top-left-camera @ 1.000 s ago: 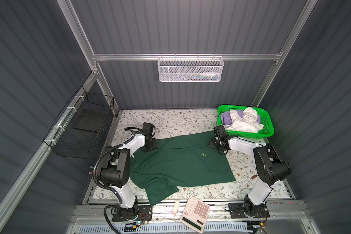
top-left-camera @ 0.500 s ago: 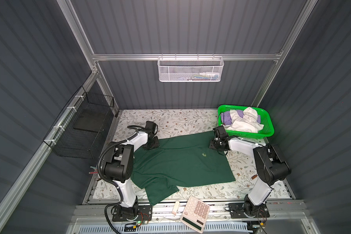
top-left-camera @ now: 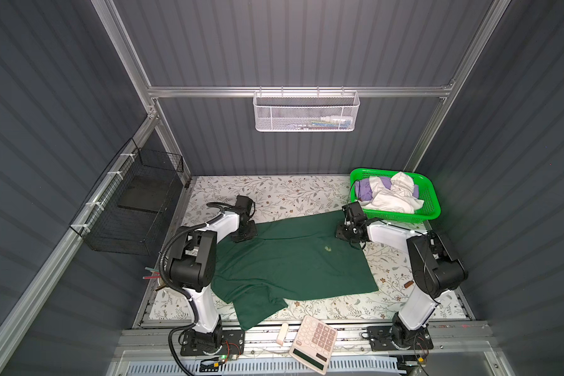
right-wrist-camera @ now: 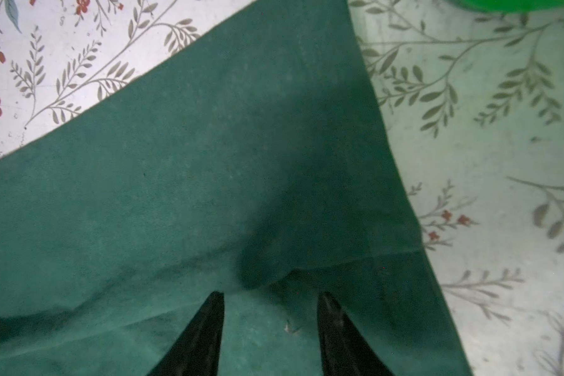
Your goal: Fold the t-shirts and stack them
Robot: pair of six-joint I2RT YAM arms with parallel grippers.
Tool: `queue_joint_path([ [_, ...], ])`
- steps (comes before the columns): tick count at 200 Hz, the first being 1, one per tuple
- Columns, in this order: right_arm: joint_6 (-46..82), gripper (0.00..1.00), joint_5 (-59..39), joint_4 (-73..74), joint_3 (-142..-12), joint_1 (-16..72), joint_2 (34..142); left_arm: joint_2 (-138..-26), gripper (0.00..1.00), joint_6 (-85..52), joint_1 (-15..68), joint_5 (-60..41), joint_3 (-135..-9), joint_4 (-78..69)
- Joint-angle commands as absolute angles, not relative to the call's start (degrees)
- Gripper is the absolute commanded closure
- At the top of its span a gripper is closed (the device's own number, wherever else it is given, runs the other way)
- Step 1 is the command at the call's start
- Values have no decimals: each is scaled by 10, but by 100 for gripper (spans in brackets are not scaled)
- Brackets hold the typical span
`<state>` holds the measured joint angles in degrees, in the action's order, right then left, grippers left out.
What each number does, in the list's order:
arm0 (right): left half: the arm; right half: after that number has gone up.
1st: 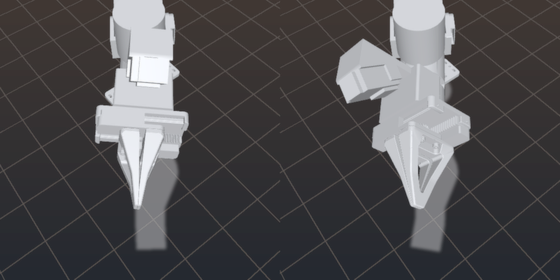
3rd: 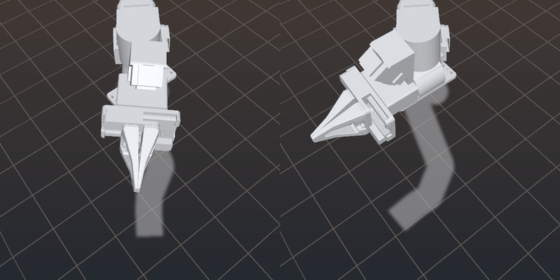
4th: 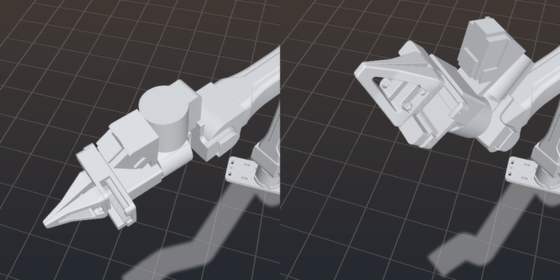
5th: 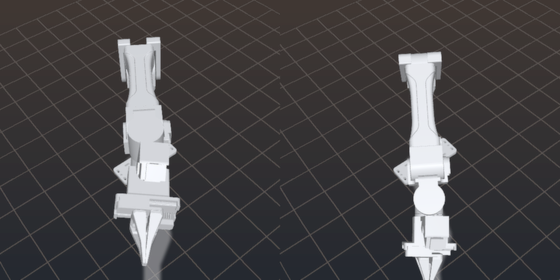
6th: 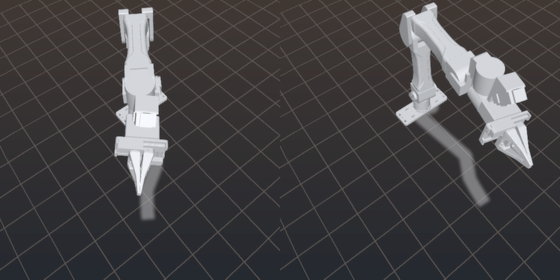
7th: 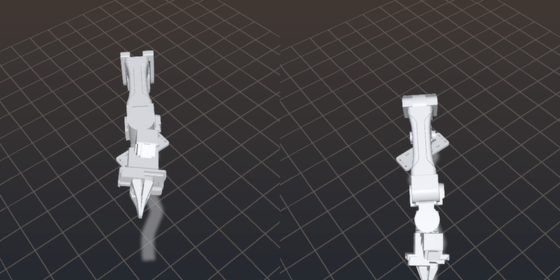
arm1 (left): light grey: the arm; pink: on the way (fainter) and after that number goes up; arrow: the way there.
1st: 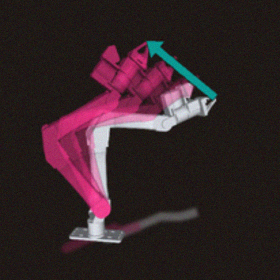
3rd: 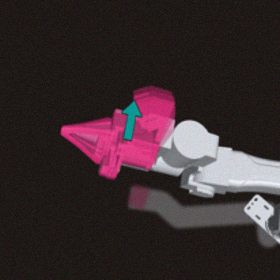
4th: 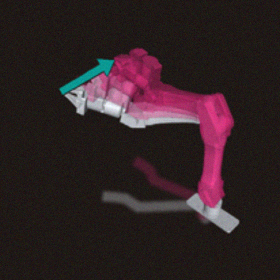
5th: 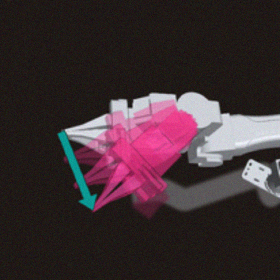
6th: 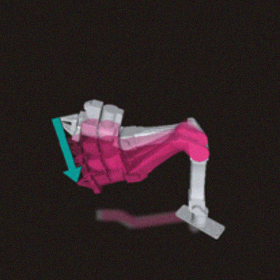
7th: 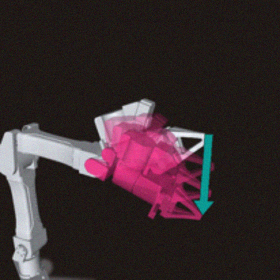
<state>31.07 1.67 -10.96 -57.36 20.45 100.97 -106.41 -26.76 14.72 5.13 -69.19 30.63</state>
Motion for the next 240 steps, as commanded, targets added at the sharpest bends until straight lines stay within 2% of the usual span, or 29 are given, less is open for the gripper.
queue_joint_path([
  [1, 316, 50, 16, -105, -563, 205, 1002, -1064, 100, -271, 152, 61, -700, 322],
  [169, 290, 50, 4, -91, -574, 192, 1010, -829, 100, -366, 224, 62, -539, 379],
  [212, 292, 50, -4, -88, -584, 192, 1022, -793, 100, -378, 250, 34, -520, 397],
  [240, 290, 50, 3, -89, -596, 191, 1032, -775, 99, -385, 259, -25, -498, 385],
])
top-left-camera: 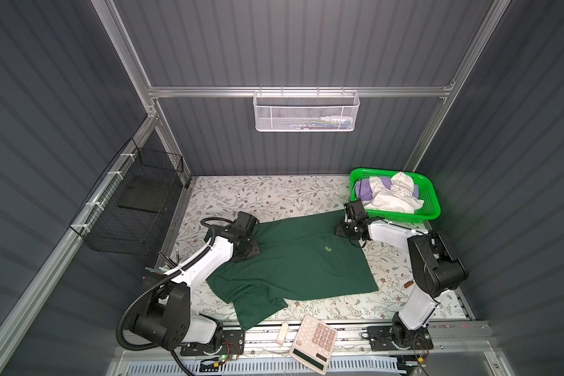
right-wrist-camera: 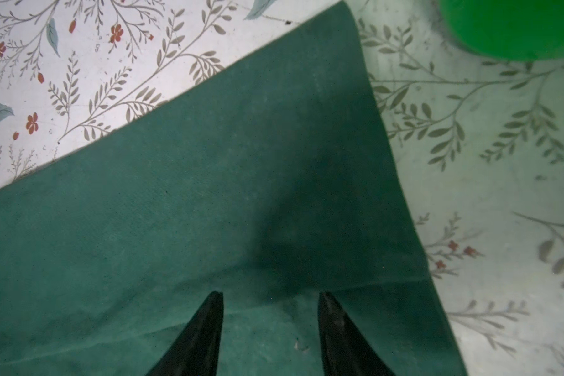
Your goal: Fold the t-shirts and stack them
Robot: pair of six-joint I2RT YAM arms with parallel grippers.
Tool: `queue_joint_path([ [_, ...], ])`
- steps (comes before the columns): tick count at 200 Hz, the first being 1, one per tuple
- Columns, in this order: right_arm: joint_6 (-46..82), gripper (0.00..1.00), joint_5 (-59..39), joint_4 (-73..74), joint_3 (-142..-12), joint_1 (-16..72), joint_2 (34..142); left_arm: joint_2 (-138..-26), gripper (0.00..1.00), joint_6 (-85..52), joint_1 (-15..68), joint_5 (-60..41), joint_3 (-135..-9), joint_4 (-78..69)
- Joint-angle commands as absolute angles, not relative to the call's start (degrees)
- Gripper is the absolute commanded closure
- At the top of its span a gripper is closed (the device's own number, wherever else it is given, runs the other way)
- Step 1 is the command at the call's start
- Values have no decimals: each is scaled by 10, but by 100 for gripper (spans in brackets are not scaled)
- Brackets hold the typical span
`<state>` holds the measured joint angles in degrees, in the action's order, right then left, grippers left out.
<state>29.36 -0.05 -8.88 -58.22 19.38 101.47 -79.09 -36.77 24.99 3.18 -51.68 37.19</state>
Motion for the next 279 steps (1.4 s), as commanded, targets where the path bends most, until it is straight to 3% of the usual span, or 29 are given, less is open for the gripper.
queue_joint_path([
  [1, 289, 50, 3, -90, -596, 191, 1033, -775, 99, -385, 260, -27, -497, 385],
  [28, 289, 50, 6, -90, -606, 186, 1036, -763, 96, -385, 288, -18, -500, 397],
  [44, 288, 50, 10, -94, -614, 185, 1037, -751, 81, -379, 290, -12, -509, 408],
  [78, 276, 50, 17, -112, -647, 184, 1041, -713, 77, -333, 290, 41, -551, 399],
  [103, 267, 50, 16, -125, -678, 185, 1047, -732, 72, -321, 282, 136, -580, 395],
  [141, 272, 50, 1, -134, -684, 185, 1036, -865, 70, -315, 256, 134, -624, 431],
  [210, 281, 49, -5, -122, -639, 185, 1024, -863, 73, -391, 350, 106, -547, 423],
  [279, 279, 49, 0, -123, -622, 186, 1011, -919, 71, -375, 370, 149, -573, 427],
])
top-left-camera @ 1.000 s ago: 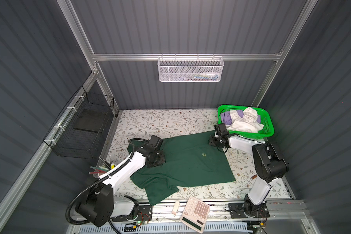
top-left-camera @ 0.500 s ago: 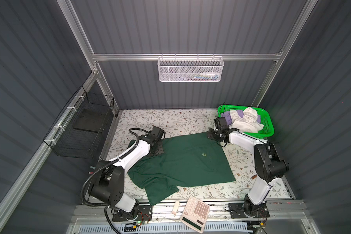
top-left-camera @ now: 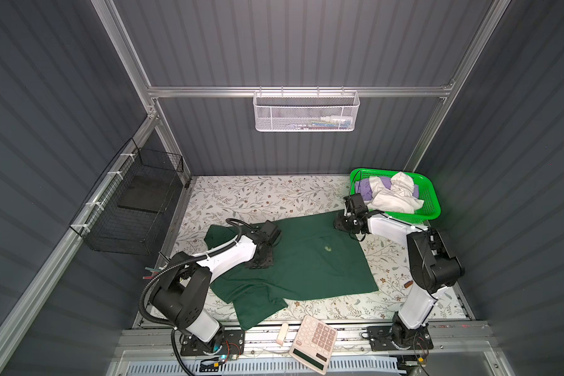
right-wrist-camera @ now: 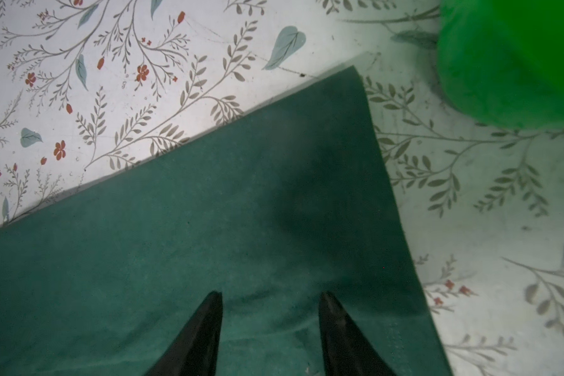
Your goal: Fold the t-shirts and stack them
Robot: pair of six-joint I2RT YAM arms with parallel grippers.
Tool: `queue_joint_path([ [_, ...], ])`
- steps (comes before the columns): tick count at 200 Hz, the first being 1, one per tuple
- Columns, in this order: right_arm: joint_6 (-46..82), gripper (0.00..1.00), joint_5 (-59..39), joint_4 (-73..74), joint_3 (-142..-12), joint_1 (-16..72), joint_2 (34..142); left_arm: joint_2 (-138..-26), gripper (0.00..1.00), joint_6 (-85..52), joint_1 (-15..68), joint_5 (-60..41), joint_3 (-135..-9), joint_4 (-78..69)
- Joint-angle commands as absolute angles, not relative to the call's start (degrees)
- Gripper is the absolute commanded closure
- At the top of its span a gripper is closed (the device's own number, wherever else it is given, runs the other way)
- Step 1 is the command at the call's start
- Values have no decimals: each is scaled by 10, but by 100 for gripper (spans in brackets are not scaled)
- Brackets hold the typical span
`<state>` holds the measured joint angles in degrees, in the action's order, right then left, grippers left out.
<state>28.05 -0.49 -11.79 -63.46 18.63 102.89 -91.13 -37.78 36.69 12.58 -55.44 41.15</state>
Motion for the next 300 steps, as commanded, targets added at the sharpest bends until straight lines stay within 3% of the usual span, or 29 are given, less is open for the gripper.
queue_joint_path([
  [1, 279, 49, 0, -123, -621, 186, 1011, -919, 71, -375, 370, 149, -574, 426],
  [70, 277, 48, -1, -123, -620, 186, 1016, -963, 74, -354, 370, 156, -597, 421],
  [101, 277, 48, -4, -122, -620, 186, 1016, -969, 92, -355, 371, 156, -598, 430],
  [123, 277, 48, -1, -120, -617, 186, 1017, -958, 100, -355, 374, 155, -594, 433],
  [208, 280, 46, -10, -115, -618, 186, 1031, -968, 100, -444, 472, 153, -611, 483],
  [221, 281, 46, -11, -115, -619, 186, 1034, -972, 74, -454, 484, 157, -609, 482],
  [227, 280, 46, -12, -115, -619, 186, 1035, -972, 69, -456, 487, 163, -609, 482],
  [271, 274, 46, -7, -127, -633, 188, 1024, -920, 64, -425, 474, 269, -655, 489],
  [300, 264, 44, -2, -137, -673, 193, 1023, -905, 64, -359, 355, 243, -659, 424],
])
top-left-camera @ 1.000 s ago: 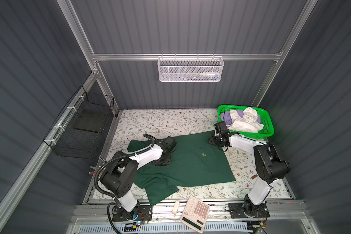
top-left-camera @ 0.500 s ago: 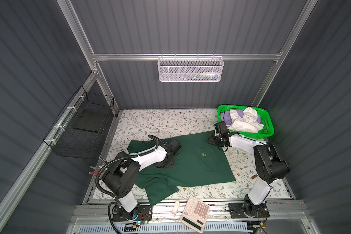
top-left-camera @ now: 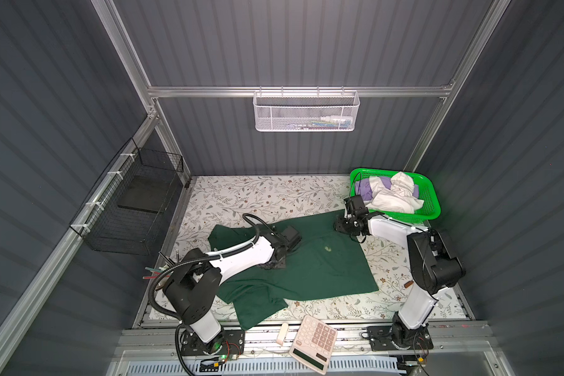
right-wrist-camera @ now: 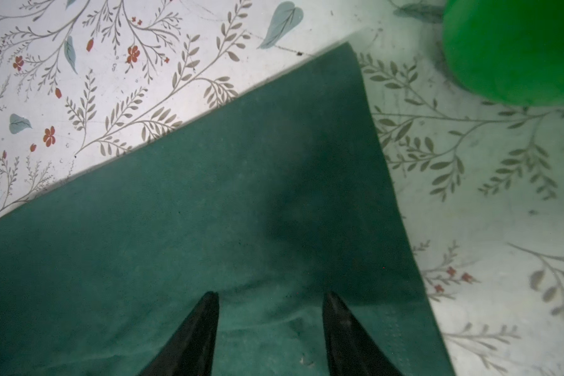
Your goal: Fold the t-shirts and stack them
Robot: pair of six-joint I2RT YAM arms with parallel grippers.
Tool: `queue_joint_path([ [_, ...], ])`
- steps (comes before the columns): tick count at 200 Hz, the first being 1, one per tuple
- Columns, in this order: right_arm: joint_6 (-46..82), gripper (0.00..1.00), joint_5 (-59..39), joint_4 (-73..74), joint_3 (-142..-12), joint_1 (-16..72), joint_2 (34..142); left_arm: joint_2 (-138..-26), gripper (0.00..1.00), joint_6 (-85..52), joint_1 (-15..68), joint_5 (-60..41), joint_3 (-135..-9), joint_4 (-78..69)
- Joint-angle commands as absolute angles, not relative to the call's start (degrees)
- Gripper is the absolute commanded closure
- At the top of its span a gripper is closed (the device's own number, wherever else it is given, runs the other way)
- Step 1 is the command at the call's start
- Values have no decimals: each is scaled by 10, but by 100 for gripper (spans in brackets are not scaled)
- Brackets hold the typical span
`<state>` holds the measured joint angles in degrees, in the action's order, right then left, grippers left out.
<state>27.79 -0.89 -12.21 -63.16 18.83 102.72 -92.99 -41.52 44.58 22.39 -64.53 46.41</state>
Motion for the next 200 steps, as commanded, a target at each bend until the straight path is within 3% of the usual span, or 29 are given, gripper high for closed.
queue_joint_path([
  [1, 263, 44, -3, -138, -675, 193, 1024, -906, 64, -356, 351, 242, -658, 423],
  [81, 260, 44, -17, -220, -844, 230, 1162, -1012, 61, -280, 146, 205, -661, 310],
  [200, 337, 44, 5, -313, -890, 207, 1250, -1137, 58, -278, 30, 120, -681, 238],
])
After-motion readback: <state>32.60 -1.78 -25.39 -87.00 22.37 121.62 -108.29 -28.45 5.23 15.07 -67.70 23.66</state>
